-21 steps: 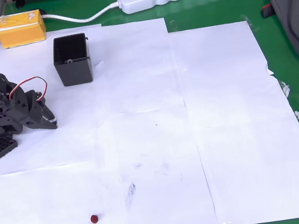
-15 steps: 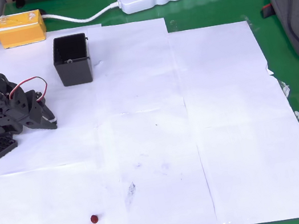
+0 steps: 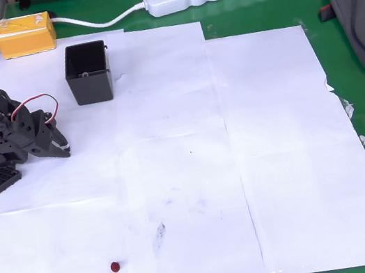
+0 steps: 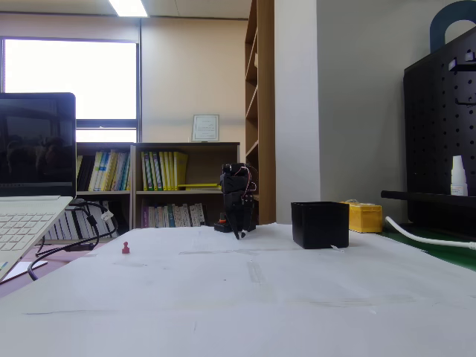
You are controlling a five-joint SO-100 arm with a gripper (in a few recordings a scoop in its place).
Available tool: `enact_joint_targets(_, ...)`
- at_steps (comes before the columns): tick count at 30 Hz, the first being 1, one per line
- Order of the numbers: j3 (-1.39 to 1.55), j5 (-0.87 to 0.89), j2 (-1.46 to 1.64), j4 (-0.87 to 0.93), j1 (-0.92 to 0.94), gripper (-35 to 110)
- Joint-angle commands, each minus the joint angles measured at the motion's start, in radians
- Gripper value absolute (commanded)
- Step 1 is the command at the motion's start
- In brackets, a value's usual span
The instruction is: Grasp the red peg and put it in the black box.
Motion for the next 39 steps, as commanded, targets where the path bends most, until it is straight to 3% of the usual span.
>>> enact_joint_targets(1, -0.081, 0.023, -0.107, 0.072, -0.006, 0)
enact_joint_targets(7, -0.081, 0.094, 0.104, -0.193, -0.031, 0)
enact_joint_targets(11, -0.081, 0.095, 0.296, -0.565, -0.057, 0)
enact_joint_targets(21, -0.066, 0.012, 1.131, -1.614, -0.006, 0)
enact_joint_targets(29, -0.071, -0.077, 1.416, -1.959, 0.061, 0)
enact_joint_targets(39, -0.02, -0.097, 1.902, -2.513, 0.106, 0)
